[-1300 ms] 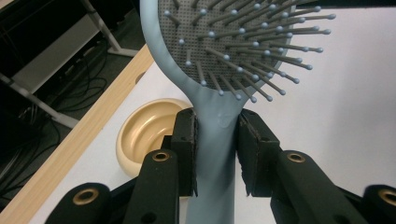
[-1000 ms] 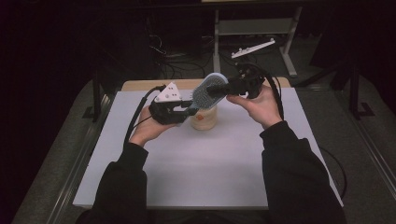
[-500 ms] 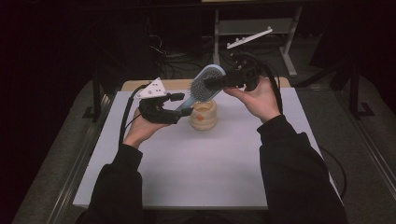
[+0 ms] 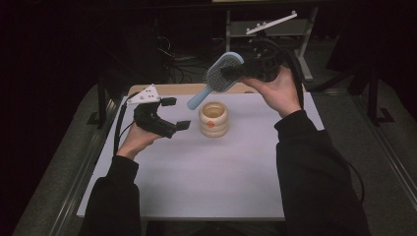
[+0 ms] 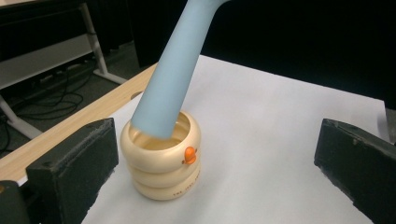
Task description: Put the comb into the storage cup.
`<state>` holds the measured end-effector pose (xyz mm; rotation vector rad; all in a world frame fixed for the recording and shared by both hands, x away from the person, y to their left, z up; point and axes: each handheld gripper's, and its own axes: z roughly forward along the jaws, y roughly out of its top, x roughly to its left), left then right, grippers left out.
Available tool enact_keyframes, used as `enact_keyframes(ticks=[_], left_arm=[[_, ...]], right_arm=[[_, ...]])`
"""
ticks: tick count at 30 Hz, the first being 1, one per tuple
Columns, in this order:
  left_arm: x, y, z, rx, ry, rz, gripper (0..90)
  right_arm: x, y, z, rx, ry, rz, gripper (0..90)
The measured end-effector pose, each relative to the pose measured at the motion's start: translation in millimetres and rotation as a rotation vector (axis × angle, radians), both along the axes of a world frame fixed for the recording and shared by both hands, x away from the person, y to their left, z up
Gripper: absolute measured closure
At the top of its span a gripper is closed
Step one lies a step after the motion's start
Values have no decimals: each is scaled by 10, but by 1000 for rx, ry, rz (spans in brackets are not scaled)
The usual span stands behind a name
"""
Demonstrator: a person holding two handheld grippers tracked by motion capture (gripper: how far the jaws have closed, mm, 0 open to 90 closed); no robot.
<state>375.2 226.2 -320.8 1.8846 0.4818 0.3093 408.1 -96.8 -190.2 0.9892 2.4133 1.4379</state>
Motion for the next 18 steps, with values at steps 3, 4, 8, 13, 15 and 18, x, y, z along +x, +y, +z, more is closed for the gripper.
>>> enact_keyframes(ticks=[3, 4, 8, 13, 15, 18], left_arm=[[-8, 76, -34, -36, -6, 1, 0], [-7, 104, -45, -48, -7, -2, 0], [-23, 216, -100, -66, -12, 1, 0], [-55, 353, -159, -79, -27, 38, 0], [-55, 395, -182, -85, -24, 45, 0], [-66, 447, -220, -87, -30, 61, 0]], right_arm=[[16, -24, 41, -3, -20, -18, 577], [19, -34, 50, 0, -29, -27, 577], [56, -79, 61, -2, -28, -41, 575], [92, -139, 63, -8, -39, -66, 573], [105, -153, 62, -8, -43, -73, 573], [133, -150, 55, -32, -40, -86, 573]])
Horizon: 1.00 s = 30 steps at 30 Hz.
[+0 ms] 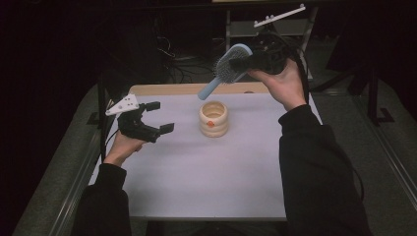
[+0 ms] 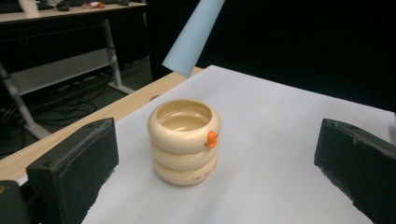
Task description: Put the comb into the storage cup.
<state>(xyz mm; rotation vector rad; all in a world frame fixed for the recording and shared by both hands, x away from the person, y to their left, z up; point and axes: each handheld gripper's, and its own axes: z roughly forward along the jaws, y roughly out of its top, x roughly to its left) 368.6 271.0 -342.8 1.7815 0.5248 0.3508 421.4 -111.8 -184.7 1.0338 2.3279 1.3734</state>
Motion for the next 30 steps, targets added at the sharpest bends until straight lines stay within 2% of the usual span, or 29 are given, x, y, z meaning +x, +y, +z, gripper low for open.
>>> enact_keyframes(ticks=[5, 8, 10, 14, 18, 24, 30], left_arm=[[-44, 108, -64, -7, -8, 27, 0], [-87, 184, -108, -2, -31, 67, 0], [-102, 246, -139, -20, -28, 82, 0], [-131, 344, -196, -29, -24, 107, 0], [-165, 406, -228, -38, -27, 121, 0], [-200, 450, -275, -55, -26, 117, 0], [-228, 486, -351, -50, -21, 124, 0]], right_arm=[[58, 17, -40, -31, 10, -19, 572], [84, 26, -62, -53, 7, -29, 569], [102, 30, -73, -59, 9, -34, 569], [129, 43, -96, -67, 17, -35, 569], [152, 60, -115, -76, 21, -38, 570], [171, 65, -144, -96, 25, -39, 567], [208, 43, -209, -115, 38, -50, 568]])
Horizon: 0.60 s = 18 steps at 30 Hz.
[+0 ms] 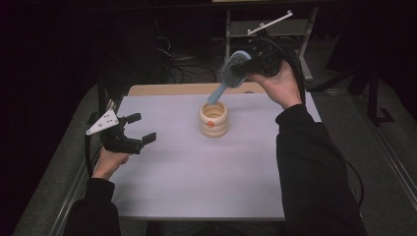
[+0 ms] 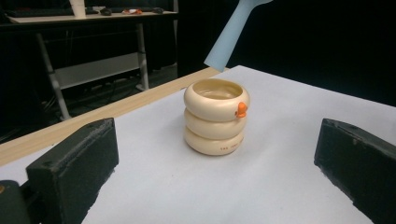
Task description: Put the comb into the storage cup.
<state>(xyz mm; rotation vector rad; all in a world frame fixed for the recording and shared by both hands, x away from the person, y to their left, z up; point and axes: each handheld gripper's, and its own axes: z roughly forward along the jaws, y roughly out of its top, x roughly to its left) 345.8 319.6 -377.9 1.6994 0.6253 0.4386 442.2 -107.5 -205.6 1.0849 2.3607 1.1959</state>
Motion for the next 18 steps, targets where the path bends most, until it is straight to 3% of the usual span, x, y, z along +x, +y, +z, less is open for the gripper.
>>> enact_keyframes(ticks=[7, 18], left_arm=[[-58, -1, -17, 27, -21, 4, 0], [-137, 73, -124, 28, -17, 31, 0]], right_arm=[[34, -14, -85, -7, 16, -8, 566], [97, -10, -242, -17, 40, -7, 565]])
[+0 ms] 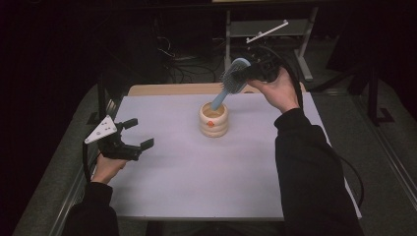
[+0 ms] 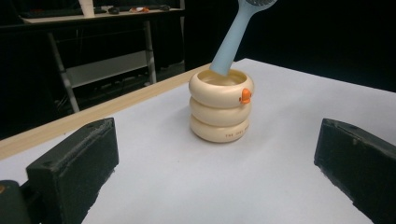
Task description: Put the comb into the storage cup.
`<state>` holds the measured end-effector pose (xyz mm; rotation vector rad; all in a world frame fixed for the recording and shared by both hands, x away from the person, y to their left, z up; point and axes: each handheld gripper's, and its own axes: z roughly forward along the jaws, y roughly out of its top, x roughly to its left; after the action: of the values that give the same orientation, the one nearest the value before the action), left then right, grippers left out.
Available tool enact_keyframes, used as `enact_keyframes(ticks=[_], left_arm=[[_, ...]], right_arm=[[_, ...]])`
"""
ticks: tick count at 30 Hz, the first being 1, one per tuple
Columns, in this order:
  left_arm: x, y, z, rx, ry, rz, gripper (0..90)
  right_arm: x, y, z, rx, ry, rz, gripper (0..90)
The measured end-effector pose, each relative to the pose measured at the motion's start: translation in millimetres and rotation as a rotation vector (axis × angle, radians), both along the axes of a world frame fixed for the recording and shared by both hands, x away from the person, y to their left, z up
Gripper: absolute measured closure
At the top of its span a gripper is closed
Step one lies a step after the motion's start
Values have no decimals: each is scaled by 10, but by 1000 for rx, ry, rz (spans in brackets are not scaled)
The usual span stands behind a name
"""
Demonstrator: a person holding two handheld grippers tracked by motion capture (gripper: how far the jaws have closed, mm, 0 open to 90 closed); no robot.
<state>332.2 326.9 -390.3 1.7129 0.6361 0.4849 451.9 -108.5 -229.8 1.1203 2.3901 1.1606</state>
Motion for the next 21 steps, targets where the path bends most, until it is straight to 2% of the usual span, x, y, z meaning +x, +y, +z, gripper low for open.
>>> enact_keyframes(ticks=[6, 12, 17, 21], left_arm=[[-40, 41, -74, 5, 17, 11, 0], [-91, 83, -131, 9, 7, 22, 0], [-119, 121, -176, -17, 18, 25, 0], [-143, 134, -214, -8, 22, 27, 0]], right_arm=[[28, 31, -81, -18, 14, 2, 565], [58, 77, -170, -34, 25, 7, 564], [97, 124, -270, -47, 42, 10, 564], [135, 154, -351, -48, 56, 15, 564]])
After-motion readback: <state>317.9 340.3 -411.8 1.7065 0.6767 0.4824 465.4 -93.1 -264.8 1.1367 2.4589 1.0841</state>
